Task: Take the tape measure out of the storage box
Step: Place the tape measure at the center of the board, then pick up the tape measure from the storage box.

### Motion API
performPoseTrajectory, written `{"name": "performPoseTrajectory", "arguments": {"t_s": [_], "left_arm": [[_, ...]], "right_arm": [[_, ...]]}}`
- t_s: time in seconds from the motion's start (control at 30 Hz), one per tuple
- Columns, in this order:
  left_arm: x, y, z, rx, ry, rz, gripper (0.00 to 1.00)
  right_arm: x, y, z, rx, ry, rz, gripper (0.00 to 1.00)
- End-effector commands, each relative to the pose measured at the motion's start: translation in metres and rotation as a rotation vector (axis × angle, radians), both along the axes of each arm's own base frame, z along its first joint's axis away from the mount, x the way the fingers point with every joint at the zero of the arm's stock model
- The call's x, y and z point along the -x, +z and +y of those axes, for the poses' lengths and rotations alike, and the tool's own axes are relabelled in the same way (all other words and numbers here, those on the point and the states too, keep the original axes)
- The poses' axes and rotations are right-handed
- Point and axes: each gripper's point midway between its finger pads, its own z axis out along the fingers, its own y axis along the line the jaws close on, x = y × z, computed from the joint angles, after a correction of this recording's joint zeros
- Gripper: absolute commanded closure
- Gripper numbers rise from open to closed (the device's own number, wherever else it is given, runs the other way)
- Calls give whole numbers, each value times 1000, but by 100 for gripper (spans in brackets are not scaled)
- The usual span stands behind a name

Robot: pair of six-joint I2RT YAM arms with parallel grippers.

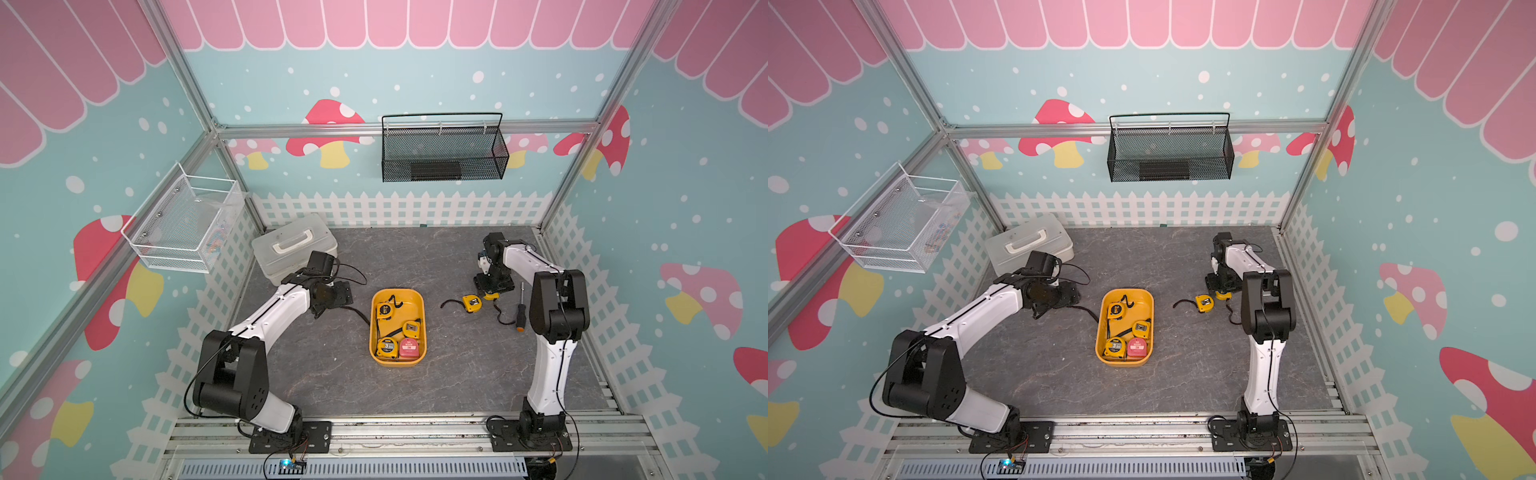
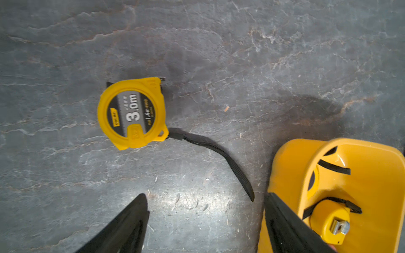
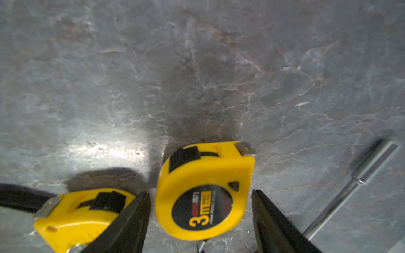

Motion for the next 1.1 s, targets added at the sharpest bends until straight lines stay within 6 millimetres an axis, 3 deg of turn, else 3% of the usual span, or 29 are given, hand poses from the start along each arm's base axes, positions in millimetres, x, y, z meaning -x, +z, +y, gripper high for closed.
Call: {"name": "performPoseTrajectory", "arguments": {"t_s": [0.0, 0.27, 0.6, 0.83, 1.07], "left_arm": [[-8, 7, -20, -16, -32, -21, 16], [-9, 5, -85, -49, -178, -14, 16], [-9, 0, -149, -27, -303, -5, 16], [-2, -14, -170, -21, -332, 30, 16], [2, -31, -163, -93, -322, 61, 16]], "right_arm": [[-1, 41, -3, -3, -8, -68, 25], [-5, 81, 7, -44, 7, -159, 24], [7, 83, 14, -61, 27, -153, 23], [11, 76, 17, -78, 25, -137, 23], [14, 72, 20, -87, 30, -129, 23]]}}
